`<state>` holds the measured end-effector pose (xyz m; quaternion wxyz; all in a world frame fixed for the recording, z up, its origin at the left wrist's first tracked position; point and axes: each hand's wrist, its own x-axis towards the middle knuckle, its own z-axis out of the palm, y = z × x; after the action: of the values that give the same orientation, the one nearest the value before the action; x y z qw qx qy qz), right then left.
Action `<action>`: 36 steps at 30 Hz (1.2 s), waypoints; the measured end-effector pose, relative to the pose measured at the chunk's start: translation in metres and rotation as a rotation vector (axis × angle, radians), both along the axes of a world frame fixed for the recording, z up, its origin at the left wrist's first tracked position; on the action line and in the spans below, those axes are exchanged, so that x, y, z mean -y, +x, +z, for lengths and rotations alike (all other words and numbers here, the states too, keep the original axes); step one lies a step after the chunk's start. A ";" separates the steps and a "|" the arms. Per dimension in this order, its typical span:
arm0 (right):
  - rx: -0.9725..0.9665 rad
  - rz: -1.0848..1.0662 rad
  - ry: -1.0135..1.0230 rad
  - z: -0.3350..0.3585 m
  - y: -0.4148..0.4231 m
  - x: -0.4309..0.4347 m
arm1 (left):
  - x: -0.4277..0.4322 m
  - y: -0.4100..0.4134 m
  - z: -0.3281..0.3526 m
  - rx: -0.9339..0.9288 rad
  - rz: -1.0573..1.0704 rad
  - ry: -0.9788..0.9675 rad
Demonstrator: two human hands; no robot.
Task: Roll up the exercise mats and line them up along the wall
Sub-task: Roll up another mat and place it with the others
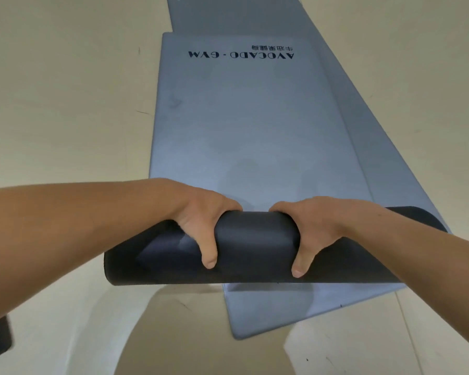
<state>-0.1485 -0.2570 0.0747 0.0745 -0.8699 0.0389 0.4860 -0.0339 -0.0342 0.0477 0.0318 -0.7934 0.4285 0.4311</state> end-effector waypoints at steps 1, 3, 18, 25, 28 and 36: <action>-0.008 -0.014 0.002 0.001 -0.002 0.002 | 0.002 0.003 0.000 -0.034 0.015 0.017; 0.076 0.056 -0.092 0.004 -0.006 -0.002 | 0.010 0.010 -0.002 -0.043 0.047 0.047; 0.148 -0.022 0.062 0.003 0.050 0.003 | -0.021 -0.001 0.016 0.335 -0.018 -0.192; 0.060 -0.070 0.137 0.007 0.070 0.005 | -0.028 -0.028 -0.018 0.617 -0.057 -0.081; 0.074 -0.091 0.111 0.008 0.072 0.001 | -0.022 -0.015 -0.017 0.583 -0.050 -0.120; 0.265 0.119 -0.242 0.022 0.037 -0.020 | -0.010 0.019 0.009 0.375 0.007 -0.081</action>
<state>-0.1110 -0.2371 0.0967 -0.0550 -0.9297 0.0357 0.3624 -0.0150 -0.0240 0.0571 0.0776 -0.8620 0.4293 0.2582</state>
